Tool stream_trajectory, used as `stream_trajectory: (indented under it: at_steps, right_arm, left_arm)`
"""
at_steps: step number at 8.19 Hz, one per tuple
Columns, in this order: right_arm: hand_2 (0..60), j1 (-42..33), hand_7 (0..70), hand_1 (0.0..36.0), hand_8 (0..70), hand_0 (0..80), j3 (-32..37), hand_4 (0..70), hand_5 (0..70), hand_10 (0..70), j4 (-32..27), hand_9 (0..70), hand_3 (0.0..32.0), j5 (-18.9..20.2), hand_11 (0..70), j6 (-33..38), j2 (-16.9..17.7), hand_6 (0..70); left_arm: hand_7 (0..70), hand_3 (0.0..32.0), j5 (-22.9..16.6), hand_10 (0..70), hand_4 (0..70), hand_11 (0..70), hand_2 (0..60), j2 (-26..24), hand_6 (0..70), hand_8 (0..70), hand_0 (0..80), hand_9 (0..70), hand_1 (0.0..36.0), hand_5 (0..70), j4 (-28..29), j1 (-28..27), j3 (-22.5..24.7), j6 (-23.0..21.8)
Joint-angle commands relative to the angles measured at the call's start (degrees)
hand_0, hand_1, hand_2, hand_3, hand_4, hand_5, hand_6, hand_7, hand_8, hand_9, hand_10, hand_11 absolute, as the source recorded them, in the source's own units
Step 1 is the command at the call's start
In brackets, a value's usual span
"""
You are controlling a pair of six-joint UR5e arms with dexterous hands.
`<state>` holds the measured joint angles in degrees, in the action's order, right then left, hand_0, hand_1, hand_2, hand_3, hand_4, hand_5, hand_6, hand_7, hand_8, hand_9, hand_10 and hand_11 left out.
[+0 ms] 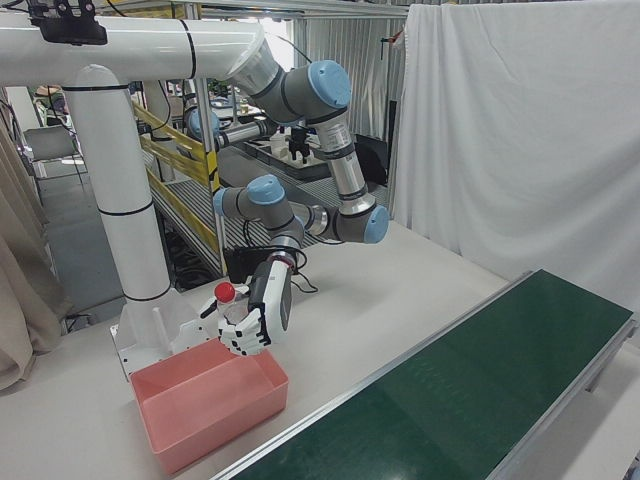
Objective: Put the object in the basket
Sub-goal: 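Lower the bottle into the pink basket and open the left hand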
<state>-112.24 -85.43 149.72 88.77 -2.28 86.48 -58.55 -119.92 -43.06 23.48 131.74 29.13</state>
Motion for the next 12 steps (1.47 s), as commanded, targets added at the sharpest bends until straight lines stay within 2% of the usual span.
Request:
stream_trajectory:
  at_steps: [1, 2, 3, 4, 5, 6, 7, 8, 12]
  right_arm:
    - [0.0, 0.0, 0.0, 0.0, 0.0, 0.0, 0.0, 0.0, 0.0, 0.0, 0.0, 0.0, 0.0, 0.0, 0.0, 0.0, 0.0, 0.0]
    - [0.0, 0.0, 0.0, 0.0, 0.0, 0.0, 0.0, 0.0, 0.0, 0.0, 0.0, 0.0, 0.0, 0.0, 0.0, 0.0, 0.0, 0.0]
    - [0.0, 0.0, 0.0, 0.0, 0.0, 0.0, 0.0, 0.0, 0.0, 0.0, 0.0, 0.0, 0.0, 0.0, 0.0, 0.0, 0.0, 0.0]
    - [0.0, 0.0, 0.0, 0.0, 0.0, 0.0, 0.0, 0.0, 0.0, 0.0, 0.0, 0.0, 0.0, 0.0, 0.0, 0.0, 0.0, 0.0]
    - [0.0, 0.0, 0.0, 0.0, 0.0, 0.0, 0.0, 0.0, 0.0, 0.0, 0.0, 0.0, 0.0, 0.0, 0.0, 0.0, 0.0, 0.0]
    - [0.0, 0.0, 0.0, 0.0, 0.0, 0.0, 0.0, 0.0, 0.0, 0.0, 0.0, 0.0, 0.0, 0.0, 0.0, 0.0, 0.0, 0.0]
    - [0.0, 0.0, 0.0, 0.0, 0.0, 0.0, 0.0, 0.0, 0.0, 0.0, 0.0, 0.0, 0.0, 0.0, 0.0, 0.0, 0.0, 0.0]
    - [0.0, 0.0, 0.0, 0.0, 0.0, 0.0, 0.0, 0.0, 0.0, 0.0, 0.0, 0.0, 0.0, 0.0, 0.0, 0.0, 0.0, 0.0]
    - [0.0, 0.0, 0.0, 0.0, 0.0, 0.0, 0.0, 0.0, 0.0, 0.0, 0.0, 0.0, 0.0, 0.0, 0.0, 0.0, 0.0, 0.0]
  left_arm:
    - [70.0, 0.0, 1.9, 70.0, 33.5, 70.0, 17.6, 0.3, 70.0, 70.0, 80.0, 70.0, 30.4, 70.0, -1.2, -1.6, 1.5, 1.0]
    - [70.0, 0.0, 1.9, 70.0, 31.1, 70.0, 3.1, 0.3, 69.9, 70.0, 80.0, 70.0, 24.7, 70.0, -1.2, -1.5, 1.5, 2.4]
    - [70.0, 0.0, 1.8, 69.6, 25.9, 70.0, 0.0, 0.6, 61.9, 70.0, 71.6, 70.0, 7.4, 70.0, -0.8, -1.2, 1.9, 2.3]
    - [51.4, 0.0, 1.8, 52.7, 18.4, 70.0, 0.0, 3.7, 38.5, 58.8, 49.9, 70.0, 0.0, 70.0, 1.5, -1.5, 3.9, 2.3]
    - [18.4, 0.0, 1.8, 33.4, 16.3, 46.9, 0.0, 6.3, 18.3, 30.1, 37.2, 36.4, 0.0, 50.4, 4.8, -1.8, 5.5, 2.3]
    - [13.1, 0.0, 1.8, 25.2, 17.0, 36.1, 0.0, 6.5, 15.4, 21.7, 41.7, 24.4, 0.0, 46.7, 6.0, -3.2, 7.6, 2.1]
    - [12.3, 0.0, 1.7, 21.8, 16.3, 31.8, 0.0, 7.0, 14.6, 20.3, 49.3, 23.0, 0.0, 45.5, 6.0, -3.8, 10.2, 2.1]
    - [11.2, 0.0, 1.9, 20.4, 15.2, 29.8, 0.0, 7.5, 13.5, 19.6, 50.3, 22.0, 0.0, 45.0, 6.0, -4.8, 11.5, 2.3]
    - [8.6, 0.8, 1.9, 17.7, 12.4, 26.0, 0.0, 7.8, 10.7, 15.2, 50.3, 17.7, 0.0, 44.5, 6.0, -5.1, 11.6, 2.1]
